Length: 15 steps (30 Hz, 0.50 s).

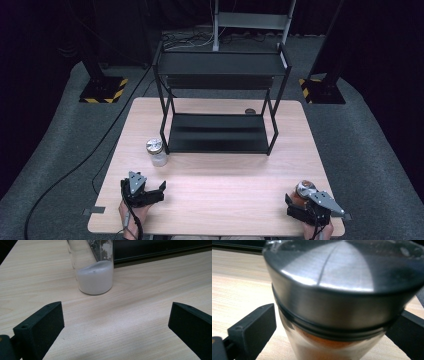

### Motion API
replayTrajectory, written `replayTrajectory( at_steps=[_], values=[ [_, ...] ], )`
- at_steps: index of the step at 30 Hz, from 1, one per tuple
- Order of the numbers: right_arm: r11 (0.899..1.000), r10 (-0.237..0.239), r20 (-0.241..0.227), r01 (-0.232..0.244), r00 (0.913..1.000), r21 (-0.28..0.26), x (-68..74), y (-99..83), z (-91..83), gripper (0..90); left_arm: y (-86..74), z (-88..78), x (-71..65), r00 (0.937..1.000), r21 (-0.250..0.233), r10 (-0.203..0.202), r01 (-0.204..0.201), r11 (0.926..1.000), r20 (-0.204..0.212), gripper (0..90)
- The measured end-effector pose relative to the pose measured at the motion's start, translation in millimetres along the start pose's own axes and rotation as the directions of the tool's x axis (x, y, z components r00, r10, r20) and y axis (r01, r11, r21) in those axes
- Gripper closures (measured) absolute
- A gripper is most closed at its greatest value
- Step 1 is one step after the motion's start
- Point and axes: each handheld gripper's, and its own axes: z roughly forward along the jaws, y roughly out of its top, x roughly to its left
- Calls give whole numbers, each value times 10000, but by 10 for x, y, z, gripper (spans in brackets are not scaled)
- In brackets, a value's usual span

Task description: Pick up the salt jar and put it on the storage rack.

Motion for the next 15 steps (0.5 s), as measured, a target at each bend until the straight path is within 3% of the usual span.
replayTrajectory(
  at_steps=[15],
  values=[
    [10000,-82,-6,82,10000,26,8,3,2,0,277,63,38,9978,-50,666,-666,9978,14,0]
  ],
)
